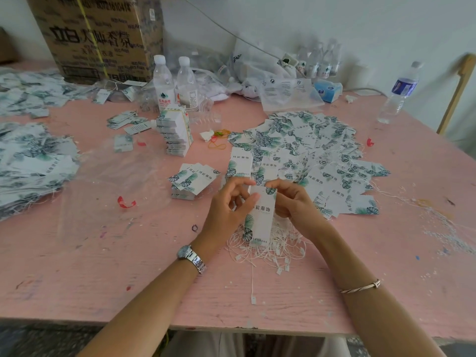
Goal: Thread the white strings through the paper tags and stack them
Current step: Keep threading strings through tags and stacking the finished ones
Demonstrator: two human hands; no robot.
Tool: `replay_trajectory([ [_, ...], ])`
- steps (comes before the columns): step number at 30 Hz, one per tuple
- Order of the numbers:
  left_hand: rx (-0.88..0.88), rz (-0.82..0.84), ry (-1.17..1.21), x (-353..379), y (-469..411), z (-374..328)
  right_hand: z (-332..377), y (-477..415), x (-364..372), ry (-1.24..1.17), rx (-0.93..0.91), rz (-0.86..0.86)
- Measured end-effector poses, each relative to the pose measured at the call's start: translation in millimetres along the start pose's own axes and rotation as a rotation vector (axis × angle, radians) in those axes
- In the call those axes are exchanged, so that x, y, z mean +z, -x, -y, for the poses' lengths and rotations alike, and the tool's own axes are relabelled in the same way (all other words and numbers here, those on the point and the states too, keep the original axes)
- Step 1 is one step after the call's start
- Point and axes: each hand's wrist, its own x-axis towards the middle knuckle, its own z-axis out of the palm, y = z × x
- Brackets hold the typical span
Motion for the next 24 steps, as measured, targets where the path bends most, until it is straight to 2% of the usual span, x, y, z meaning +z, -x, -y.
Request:
replay_trajectory([
  [3,0.033,-0.024,-0.065,-1,0,-1,0,1,-1,0.020,0.012,0.014],
  [6,0.187,-0.091,-0.240,-2,0,-5,0,2,-2,0.034,0.029,0.021],
  [10,0.293,-0.125,-0.283,-1,0,-9,-1,1,-3,0.020,0.019,0.031],
  [19,0.319,-0.133,-0.283,1,2,-10,-1,-1,-4,0.035,-0.013,0.054],
  [24,0.308,-0.190,-0.284,1,3,-9,1,-1,1,0.038,-0.027,0.027],
])
